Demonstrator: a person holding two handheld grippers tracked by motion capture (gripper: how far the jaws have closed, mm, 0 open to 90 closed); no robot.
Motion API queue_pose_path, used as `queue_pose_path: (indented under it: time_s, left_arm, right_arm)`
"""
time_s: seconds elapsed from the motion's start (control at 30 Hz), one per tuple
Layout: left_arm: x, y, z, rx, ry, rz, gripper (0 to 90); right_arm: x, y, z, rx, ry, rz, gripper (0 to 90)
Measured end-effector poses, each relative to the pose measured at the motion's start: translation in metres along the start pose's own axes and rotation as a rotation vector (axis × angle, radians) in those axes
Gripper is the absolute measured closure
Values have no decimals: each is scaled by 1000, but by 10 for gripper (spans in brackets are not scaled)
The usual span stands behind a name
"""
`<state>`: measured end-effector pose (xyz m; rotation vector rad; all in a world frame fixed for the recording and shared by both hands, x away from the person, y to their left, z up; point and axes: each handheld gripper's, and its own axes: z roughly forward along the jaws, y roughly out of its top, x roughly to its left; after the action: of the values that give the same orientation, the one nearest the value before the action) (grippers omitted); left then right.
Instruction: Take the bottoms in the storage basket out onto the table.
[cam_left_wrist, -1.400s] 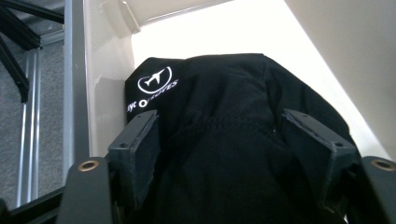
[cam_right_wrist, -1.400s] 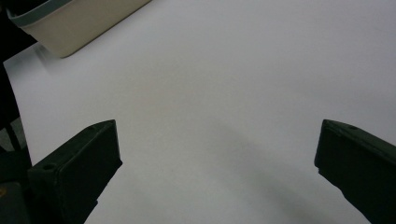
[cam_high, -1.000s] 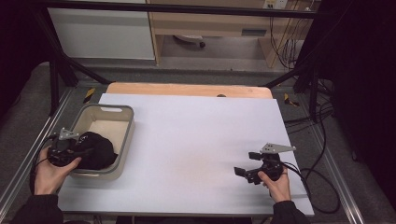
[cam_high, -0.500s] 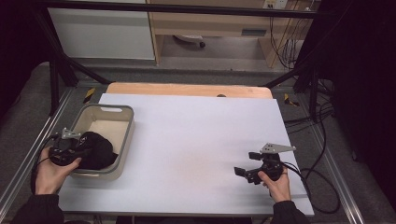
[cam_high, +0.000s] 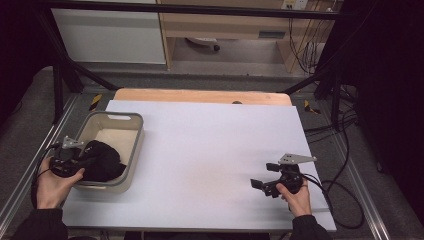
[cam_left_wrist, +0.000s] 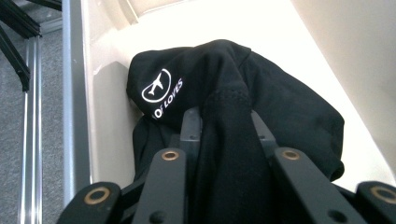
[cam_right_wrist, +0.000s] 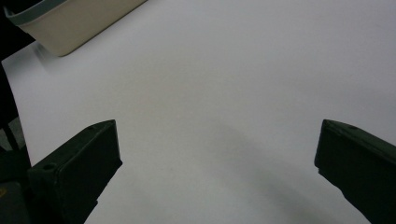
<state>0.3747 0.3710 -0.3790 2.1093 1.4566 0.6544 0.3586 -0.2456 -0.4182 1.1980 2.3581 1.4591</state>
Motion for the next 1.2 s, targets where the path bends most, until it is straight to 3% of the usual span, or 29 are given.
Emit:
queue_pose_path:
  time_s: [1.2]
  left_arm:
    - [-4,7,-25,-118,-4,-11,764]
  right_arm:
    - [0,0,0,-1,-2,-1,6]
